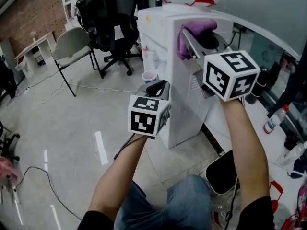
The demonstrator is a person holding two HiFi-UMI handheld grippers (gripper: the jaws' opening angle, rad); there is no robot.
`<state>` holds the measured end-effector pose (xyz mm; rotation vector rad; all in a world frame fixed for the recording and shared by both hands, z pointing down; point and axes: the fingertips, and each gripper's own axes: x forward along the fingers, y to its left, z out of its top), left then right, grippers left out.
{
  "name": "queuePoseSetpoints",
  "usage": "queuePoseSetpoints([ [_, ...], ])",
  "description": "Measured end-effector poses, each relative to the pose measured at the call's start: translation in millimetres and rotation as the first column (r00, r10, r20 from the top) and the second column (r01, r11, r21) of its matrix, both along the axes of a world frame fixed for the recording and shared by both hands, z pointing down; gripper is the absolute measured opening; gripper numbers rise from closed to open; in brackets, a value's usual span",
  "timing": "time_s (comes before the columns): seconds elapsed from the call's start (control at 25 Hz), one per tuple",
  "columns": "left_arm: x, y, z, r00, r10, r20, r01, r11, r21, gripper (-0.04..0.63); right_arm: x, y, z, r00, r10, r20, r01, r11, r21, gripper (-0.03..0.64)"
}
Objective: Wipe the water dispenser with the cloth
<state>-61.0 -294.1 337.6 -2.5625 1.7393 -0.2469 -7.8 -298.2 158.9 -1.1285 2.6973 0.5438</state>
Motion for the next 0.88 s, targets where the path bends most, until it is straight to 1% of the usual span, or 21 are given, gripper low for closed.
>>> queuePoseSetpoints([
  [0.2, 2, 2, 8, 1.000, -0.001, -0.005, 0.001, 1.000, -0.009, 0.032, 2, -1, 25, 0.999, 0.018, -0.042, -0.018, 1.000, -0.011, 0.046],
  [0.72, 6, 7, 43, 1.000, -0.013, -0.008, 0.012, 0.999, -0.041, 0.032, 2, -4, 114, 0.998, 0.013, -0.063, -0.021, 0.993, -0.119, 0.046],
  [0.88, 6, 7, 54, 1.000, -0.016, -0.018, 0.016, 0.999, -0.050, 0.032, -4, -1, 147, 0.993, 0.009, -0.118, -0.023, 0.992, -0.123, 0.046],
])
